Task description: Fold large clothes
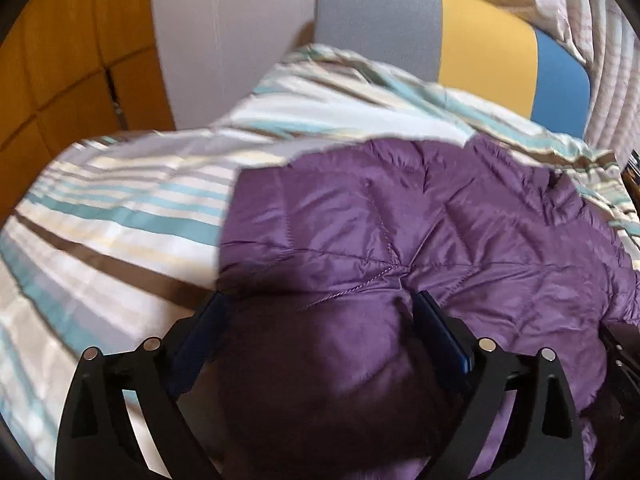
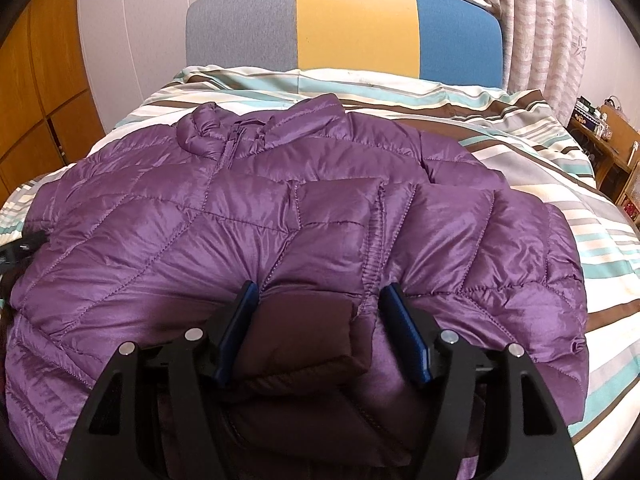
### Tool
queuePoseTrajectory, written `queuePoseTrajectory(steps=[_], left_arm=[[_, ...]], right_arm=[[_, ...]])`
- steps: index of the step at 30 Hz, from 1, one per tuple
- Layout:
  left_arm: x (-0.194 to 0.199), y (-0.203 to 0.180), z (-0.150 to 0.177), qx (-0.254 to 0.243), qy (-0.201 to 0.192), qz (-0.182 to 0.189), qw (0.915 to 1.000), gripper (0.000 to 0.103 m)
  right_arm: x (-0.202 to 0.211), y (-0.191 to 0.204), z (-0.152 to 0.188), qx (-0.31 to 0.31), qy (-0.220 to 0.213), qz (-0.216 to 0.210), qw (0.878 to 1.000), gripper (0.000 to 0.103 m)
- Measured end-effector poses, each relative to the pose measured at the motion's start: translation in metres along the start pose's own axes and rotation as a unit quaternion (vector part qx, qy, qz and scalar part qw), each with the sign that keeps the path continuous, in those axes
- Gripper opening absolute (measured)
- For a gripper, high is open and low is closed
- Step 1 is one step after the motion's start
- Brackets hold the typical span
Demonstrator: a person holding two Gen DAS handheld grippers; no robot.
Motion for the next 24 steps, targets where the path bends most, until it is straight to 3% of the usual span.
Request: queuePoseTrajectory(steps=[4,7,11,13,19,24], left_arm=[[0.034,-0.011,-0.007,0.052,-0.035,0.038,0.9973,0.095],[0.039,-0.042,-0.010,0.041,-0.030,0.069,0.9963,0.095],[0.018,-0.079,-0.007,-0.027,-0.021,0.047,0.9983,0.095],[-0.004,-0.086,0.009,-0.046,0.005,0.038,0.9982,0.095],[-0.022,-0.084,0.021,-0.038,0.017,0.045,0.9981,0.095],[-0.022,-0.084,0.021,-0.038,0.016,0.046,0.9981,0.095]], right_arm=[[0.001,-0.001,0.000,0.000,-0.001,0.003,1.000,0.068],[0.002,-0.001,0.000,-0.001,-0.003,0.005,1.000,0.069],[0.003,-0.002,0.000,-0.001,-0.003,0.005,1.000,0.070],[0.003,-0.002,0.000,-0.002,-0.004,0.004,1.000,0.070],[0.015,-0.002,-0.004,-0.009,-0.025,-0.003,1.000,0.074],[0.055,0.020,-0.026,-0.023,-0.069,-0.072,0.995,0.072]])
Point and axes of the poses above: each gripper's, at about its wrist camera, not at the fingertips, and x roughly against the way its jaws point, y to its left, z to its underside, the point moved 10 cm from there along -x, roughly the way its jaws point
